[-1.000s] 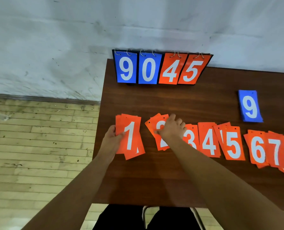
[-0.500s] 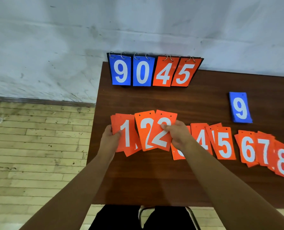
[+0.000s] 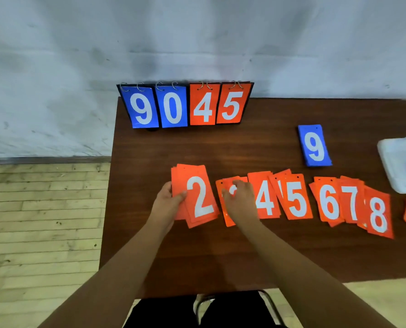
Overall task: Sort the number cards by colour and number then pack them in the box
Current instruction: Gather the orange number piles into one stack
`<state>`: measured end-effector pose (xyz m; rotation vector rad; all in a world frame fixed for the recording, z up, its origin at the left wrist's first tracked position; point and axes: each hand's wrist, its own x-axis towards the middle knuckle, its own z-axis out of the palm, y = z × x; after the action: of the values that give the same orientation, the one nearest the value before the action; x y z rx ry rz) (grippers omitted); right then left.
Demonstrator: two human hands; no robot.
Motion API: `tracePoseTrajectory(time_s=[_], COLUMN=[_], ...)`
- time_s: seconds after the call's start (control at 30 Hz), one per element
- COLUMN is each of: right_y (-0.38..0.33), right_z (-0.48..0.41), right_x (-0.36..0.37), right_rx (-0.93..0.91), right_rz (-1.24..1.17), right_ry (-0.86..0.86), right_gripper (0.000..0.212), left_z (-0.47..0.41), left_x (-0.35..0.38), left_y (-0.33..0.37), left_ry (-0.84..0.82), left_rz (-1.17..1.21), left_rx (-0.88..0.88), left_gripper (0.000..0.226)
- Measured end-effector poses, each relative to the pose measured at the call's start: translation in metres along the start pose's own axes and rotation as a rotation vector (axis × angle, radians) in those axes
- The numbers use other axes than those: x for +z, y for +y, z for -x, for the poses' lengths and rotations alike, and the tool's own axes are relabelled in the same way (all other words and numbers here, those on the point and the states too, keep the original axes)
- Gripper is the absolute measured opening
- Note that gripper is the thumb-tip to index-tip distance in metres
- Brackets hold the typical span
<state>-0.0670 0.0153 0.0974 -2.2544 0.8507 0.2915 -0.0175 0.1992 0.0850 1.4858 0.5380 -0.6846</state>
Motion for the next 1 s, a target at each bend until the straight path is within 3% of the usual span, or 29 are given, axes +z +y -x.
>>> tracePoseTrajectory(time_s=[0.1,0.17,0.3,0.37,0.53,0.67,0.73,0.83,0.93,1.0], right_y=[0.03,0.039,0.036,0.029,0.013,0.013,0.017,0.021,0.016,0.011], right_z=[0.008,0.016,0.025,0.022,0.004,0.003,0.004,-0.002,-0.003,-0.001], right_x=[-0.001,0.009,0.029,0.031,0.027,0.026,0.021,0.003,-0.015,-0.019], right_rx=[-0.109,-0.158,-0.234,-0.172,0.037,0.026,0.007,0.141,0.352,0.324], right_rz=[0.409,0.528,0.565,0.535,0.501,0.49,0.397,-0.072,-0.516,-0.539], right_ry=[0.028,-0.035,-0.101,-0.073,-0.124,-0.173,-0.141,-0.179,-0.231,-0.273], right_gripper=[0.046,0.053,0.059,0.059,0.09,0.08,0.063,0.043,0.044,0.046], left_z=[0.0,-0.001,0.0,0.001,0.006,0.008,0.009,0.01,0.011,0.014], left_x=[-0.001,-0.002,-0.005,-0.009,-0.021,-0.027,-0.027,-0.023,-0.011,0.002], left_y=[-0.005,-0.01,-0.014,-0.016,-0.018,-0.018,-0.018,-0.015,-0.014,-0.011], left_ry=[0.038,0.076,0.15,0.158,0.213,0.315,0.35,0.358,0.317,0.245], left_rz=[0.038,0.063,0.062,0.035,0.001,-0.077,-0.097,-0.116,-0.114,-0.113], left_rx=[-0.069,-0.094,-0.117,-0.116,-0.052,0.003,0.025,0.025,-0.008,-0.046], left_gripper=[0.023,0.022,0.026,0.025,0.024,0.021,0.026,0.031,0.031,0.028])
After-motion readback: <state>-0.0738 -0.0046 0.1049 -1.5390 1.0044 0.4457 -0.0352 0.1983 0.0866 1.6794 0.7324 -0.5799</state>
